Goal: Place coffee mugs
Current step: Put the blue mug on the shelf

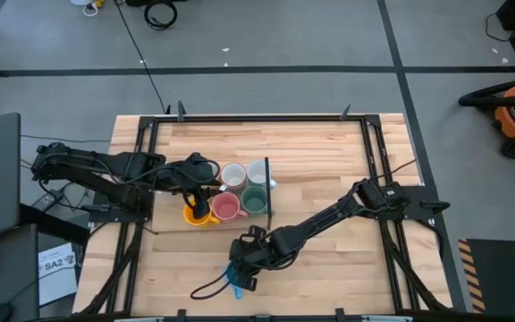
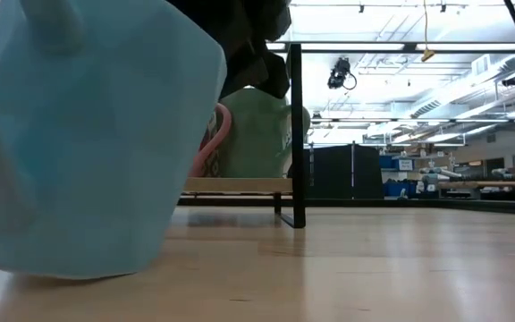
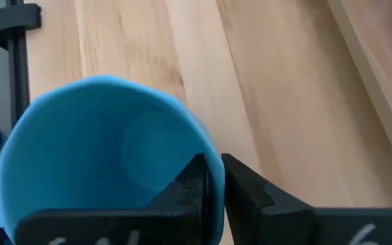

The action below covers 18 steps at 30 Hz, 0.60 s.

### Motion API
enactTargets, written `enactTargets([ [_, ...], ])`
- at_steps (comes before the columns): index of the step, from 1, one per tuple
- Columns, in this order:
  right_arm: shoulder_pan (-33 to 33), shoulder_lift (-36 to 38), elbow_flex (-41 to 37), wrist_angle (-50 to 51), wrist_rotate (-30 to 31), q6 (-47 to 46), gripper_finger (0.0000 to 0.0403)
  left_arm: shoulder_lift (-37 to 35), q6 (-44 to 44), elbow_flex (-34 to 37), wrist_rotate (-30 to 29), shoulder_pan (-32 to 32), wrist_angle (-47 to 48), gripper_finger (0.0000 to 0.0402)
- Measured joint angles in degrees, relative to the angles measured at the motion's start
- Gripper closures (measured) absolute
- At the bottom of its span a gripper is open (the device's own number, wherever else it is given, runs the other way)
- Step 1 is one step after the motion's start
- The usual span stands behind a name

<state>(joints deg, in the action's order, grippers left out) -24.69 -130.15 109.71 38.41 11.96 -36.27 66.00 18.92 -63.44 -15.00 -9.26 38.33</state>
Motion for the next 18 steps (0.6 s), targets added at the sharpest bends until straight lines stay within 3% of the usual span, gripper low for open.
enactTargets([
  [18, 0.9, 0.2, 0.0, -0.2, -1.8, 0.3, 0.0321, 0.0, -0.1, 0.0, 0.0, 0.0, 0.0, 0.0283],
])
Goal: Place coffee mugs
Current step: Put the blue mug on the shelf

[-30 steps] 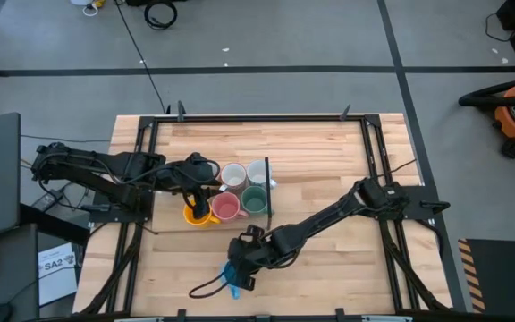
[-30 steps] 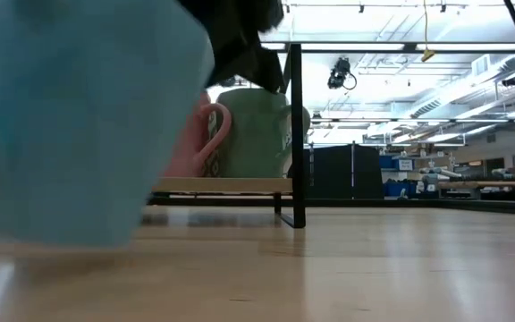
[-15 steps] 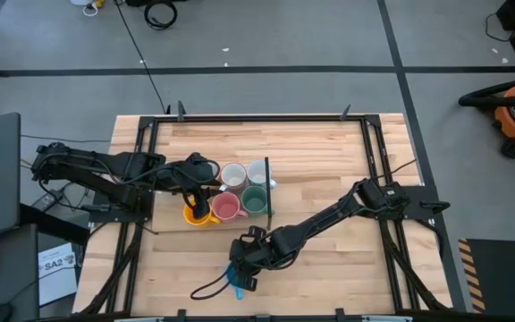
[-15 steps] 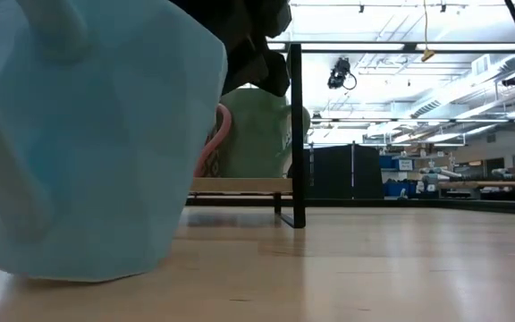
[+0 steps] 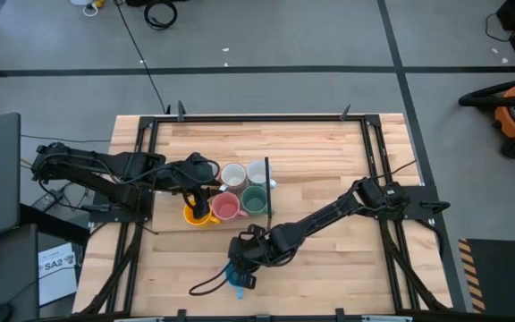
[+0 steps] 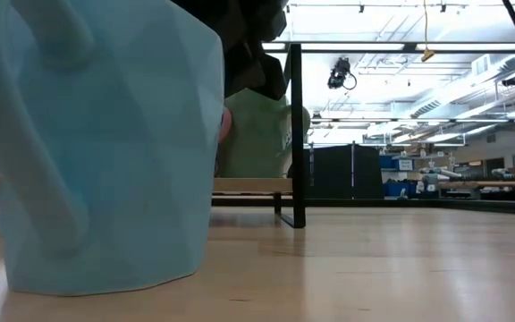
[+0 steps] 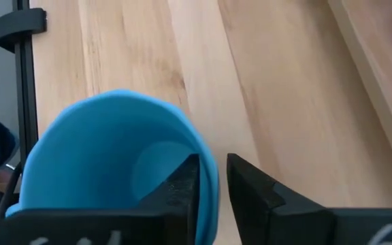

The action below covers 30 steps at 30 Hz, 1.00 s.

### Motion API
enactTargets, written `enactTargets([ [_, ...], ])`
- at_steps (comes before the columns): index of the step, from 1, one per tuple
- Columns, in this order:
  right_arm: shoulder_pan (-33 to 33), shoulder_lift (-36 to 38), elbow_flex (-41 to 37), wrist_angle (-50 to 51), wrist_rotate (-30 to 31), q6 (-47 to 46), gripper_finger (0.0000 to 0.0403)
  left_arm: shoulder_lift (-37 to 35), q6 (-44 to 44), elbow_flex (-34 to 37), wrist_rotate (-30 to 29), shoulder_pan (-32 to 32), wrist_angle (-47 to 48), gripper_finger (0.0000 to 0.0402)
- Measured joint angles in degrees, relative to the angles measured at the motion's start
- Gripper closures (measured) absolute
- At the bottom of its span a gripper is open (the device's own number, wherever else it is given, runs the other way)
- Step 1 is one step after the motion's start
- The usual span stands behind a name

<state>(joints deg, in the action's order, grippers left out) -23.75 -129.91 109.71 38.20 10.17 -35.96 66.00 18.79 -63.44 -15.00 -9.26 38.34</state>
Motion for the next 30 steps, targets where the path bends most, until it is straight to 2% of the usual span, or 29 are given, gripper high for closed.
enactTargets([
  [9, 0.5, 0.0, 0.0, -0.1, 0.0, 0.1, 0.0262, 0.0, 0.1, 0.0, 0.0, 0.0, 0.0, 0.0283],
  [15, 1.0, 1.0, -0.1, -2.4, 0.7, 2.3, 0.0260, 0.0, 0.1, 0.0, 0.0, 0.0, 0.0, 0.0283],
  [22, -1.6, 10.2, -0.1, 1.3, 1.5, 6.0, 0.0260, 0.0, 0.1, 0.0, 0.6, 0.0, -0.3, 0.0283],
  [26, -6.0, 16.3, -0.1, 8.1, 7.5, 6.8, 0.0260, 0.0, 0.3, 0.0, 2.1, -1.6, -3.4, 0.0283],
  [30, -12.1, 20.1, -0.1, 16.6, 17.8, 4.8, 0.0260, 1.7, 0.1, 0.0, 2.4, -6.6, -9.2, 0.0283],
])
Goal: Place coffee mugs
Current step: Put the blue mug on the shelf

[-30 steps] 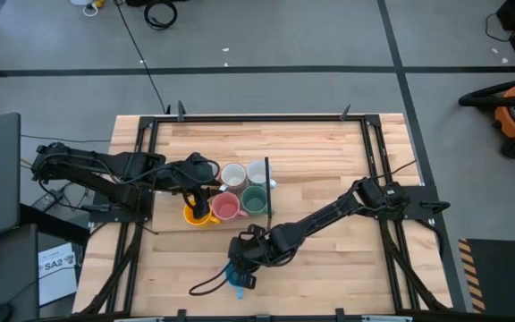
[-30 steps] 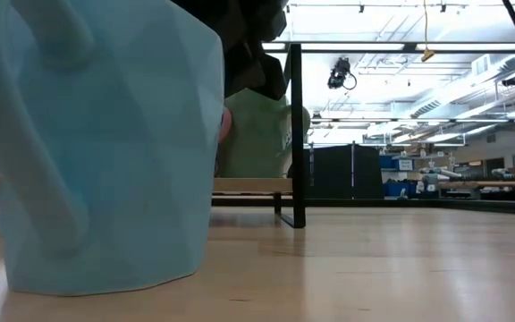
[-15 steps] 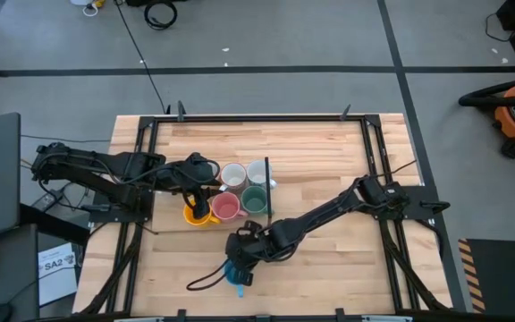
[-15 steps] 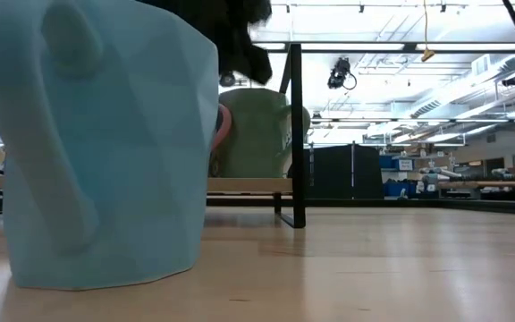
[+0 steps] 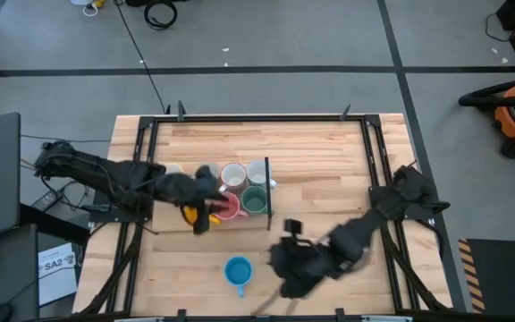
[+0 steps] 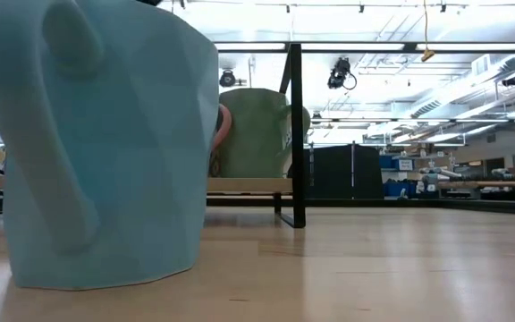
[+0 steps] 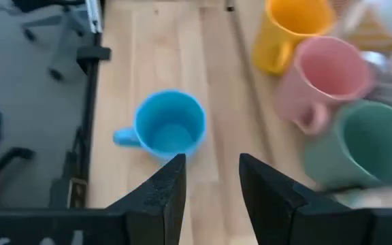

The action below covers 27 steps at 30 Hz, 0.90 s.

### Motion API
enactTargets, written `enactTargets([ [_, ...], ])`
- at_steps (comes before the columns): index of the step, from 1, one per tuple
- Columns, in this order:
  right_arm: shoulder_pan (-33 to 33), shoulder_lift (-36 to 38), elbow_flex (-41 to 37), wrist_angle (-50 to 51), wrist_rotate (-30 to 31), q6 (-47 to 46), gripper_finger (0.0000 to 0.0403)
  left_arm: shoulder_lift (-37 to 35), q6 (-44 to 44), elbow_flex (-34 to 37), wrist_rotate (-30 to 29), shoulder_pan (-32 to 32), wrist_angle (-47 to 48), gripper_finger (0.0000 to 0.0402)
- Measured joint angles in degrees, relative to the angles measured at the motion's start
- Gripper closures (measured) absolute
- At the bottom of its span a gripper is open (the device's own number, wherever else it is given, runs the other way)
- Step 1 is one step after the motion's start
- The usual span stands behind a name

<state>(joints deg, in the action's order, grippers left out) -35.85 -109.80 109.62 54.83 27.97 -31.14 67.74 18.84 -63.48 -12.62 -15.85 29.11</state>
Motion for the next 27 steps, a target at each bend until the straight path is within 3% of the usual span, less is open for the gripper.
enactTargets([
  [3, -4.5, 1.1, 0.0, 5.1, 5.6, -4.3, 0.0261, 2.5, -1.0, -0.1, -0.2, -4.6, -5.6, 0.0283],
  [9, -11.3, 0.7, -0.9, 9.2, 9.9, -10.2, 0.0261, 9.9, -2.8, 0.0, -4.9, -12.1, -14.9, 0.0283],
  [17, -14.8, 0.5, -8.1, 2.5, 8.9, -18.5, 0.0261, 20.5, -3.6, 0.0, -7.5, -15.3, -18.5, 0.0283],
  [27, -15.0, 0.4, -15.2, -7.3, 4.9, -18.7, 0.0260, 26.5, -3.5, 0.0, -6.7, -15.1, -17.4, 0.0283],
])
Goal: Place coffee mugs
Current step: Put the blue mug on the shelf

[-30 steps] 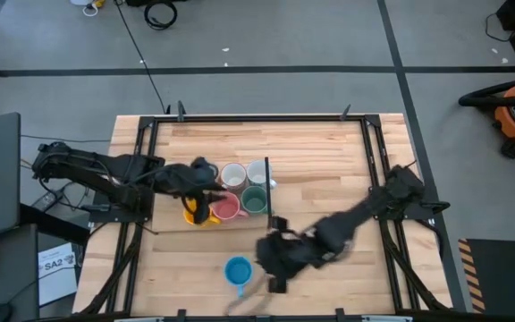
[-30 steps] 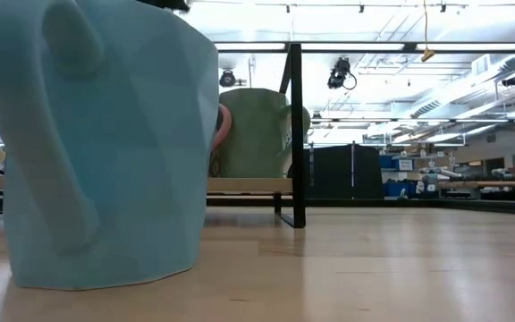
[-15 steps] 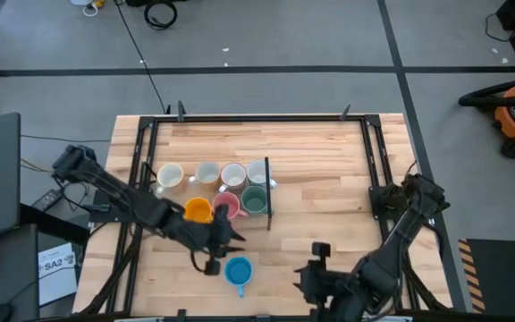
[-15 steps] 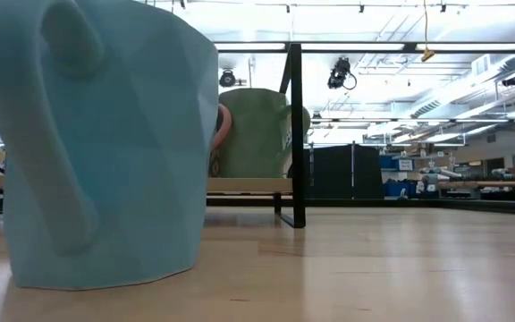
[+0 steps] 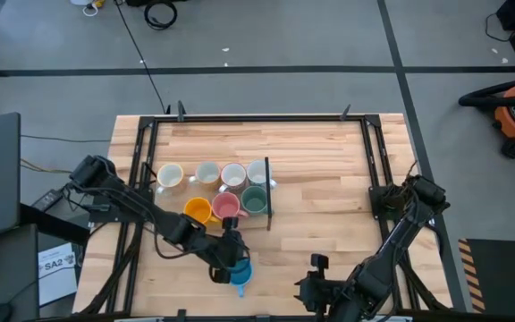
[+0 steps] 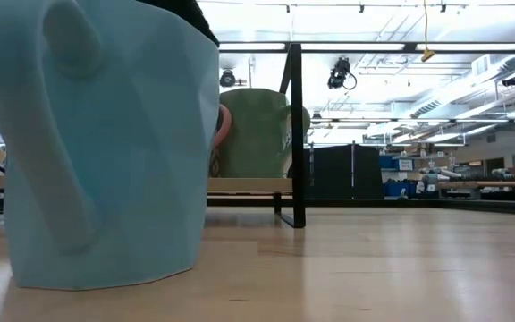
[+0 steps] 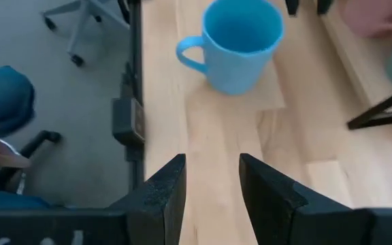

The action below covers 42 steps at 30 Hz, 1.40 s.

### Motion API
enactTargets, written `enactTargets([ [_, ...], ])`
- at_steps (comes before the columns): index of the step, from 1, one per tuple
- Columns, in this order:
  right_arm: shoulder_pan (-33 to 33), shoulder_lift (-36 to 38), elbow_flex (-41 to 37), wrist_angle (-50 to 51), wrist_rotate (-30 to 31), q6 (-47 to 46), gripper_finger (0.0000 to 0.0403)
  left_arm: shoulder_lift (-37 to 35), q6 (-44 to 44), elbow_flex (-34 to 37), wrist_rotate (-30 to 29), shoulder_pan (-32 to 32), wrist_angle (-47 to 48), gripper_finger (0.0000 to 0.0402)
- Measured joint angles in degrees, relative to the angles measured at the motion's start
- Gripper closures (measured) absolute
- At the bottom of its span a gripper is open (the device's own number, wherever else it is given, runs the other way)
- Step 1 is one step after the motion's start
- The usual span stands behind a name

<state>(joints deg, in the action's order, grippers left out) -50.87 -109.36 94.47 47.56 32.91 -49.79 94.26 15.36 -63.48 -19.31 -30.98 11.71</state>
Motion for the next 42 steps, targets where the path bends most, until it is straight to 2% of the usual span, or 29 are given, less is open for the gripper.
enactTargets([
  [10, 0.4, 0.0, -3.3, -5.2, -1.6, -0.1, 0.0260, 1.6, 0.9, 0.0, 2.0, 0.0, 3.2, 0.0283],
  [18, 0.4, 0.0, -3.3, -5.8, -1.6, 0.0, 0.0261, 4.2, 3.6, 0.0, 4.6, 0.0, 5.3, 0.0283],
  [34, 0.4, 0.0, -3.3, -6.0, -1.6, 0.4, 0.0261, 4.1, 3.6, 0.0, 6.1, 0.0, 5.6, 0.0284],
  [38, 0.4, 0.0, -3.3, -6.0, -1.6, 0.4, 0.0261, 4.0, 3.6, 0.0, 6.1, 0.0, 5.8, 0.0300],
  [42, 0.4, 0.0, -3.3, -6.0, -1.6, 0.4, 0.0261, 4.0, 3.7, 0.0, 6.0, 0.0, 5.8, 0.0337],
])
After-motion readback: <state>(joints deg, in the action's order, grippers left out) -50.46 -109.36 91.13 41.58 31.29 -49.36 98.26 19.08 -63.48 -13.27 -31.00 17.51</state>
